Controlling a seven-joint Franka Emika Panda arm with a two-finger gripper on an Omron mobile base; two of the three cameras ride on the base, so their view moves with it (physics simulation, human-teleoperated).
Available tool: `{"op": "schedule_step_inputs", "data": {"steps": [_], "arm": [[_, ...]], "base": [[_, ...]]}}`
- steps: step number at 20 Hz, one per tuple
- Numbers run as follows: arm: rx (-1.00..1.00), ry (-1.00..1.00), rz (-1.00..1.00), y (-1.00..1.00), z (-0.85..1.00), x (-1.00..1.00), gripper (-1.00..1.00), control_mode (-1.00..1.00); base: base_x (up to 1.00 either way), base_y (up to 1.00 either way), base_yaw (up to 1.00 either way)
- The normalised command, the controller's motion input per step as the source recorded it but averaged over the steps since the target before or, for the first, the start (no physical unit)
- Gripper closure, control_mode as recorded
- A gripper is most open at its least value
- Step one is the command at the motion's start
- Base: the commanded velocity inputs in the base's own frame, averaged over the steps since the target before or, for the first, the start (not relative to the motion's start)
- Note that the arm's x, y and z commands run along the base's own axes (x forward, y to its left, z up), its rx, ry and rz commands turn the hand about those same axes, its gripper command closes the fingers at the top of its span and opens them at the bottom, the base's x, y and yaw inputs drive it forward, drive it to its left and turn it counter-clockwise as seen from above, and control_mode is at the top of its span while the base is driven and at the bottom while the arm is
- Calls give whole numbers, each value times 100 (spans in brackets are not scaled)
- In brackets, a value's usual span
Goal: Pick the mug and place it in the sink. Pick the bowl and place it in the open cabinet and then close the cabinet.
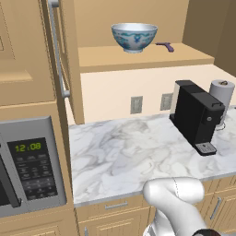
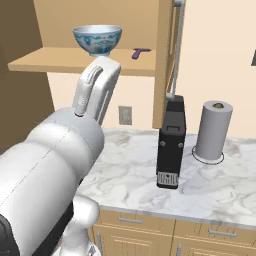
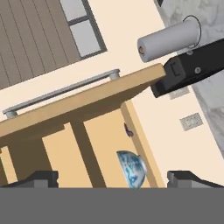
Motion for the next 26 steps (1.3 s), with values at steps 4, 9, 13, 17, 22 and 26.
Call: {"op": "schedule_step_inputs", "data": {"steps": [4, 9, 13, 17, 22, 26], "arm": [[4, 2, 0, -63, 0, -3, -100, -100], [4, 1, 1, -61, 0, 0, -100, -100], [8, 0, 6, -68, 0, 0, -100, -100], [7, 1, 8, -60, 0, 2, -100, -100], [1, 0, 11, -42, 0, 6, -100, -100], [0, 0, 14, -16, -1, 0, -100, -100]], "base": [[0, 0, 0], [0, 0, 0], [0, 0, 0], [0, 0, 0], [0, 0, 0], [0, 0, 0]]}}
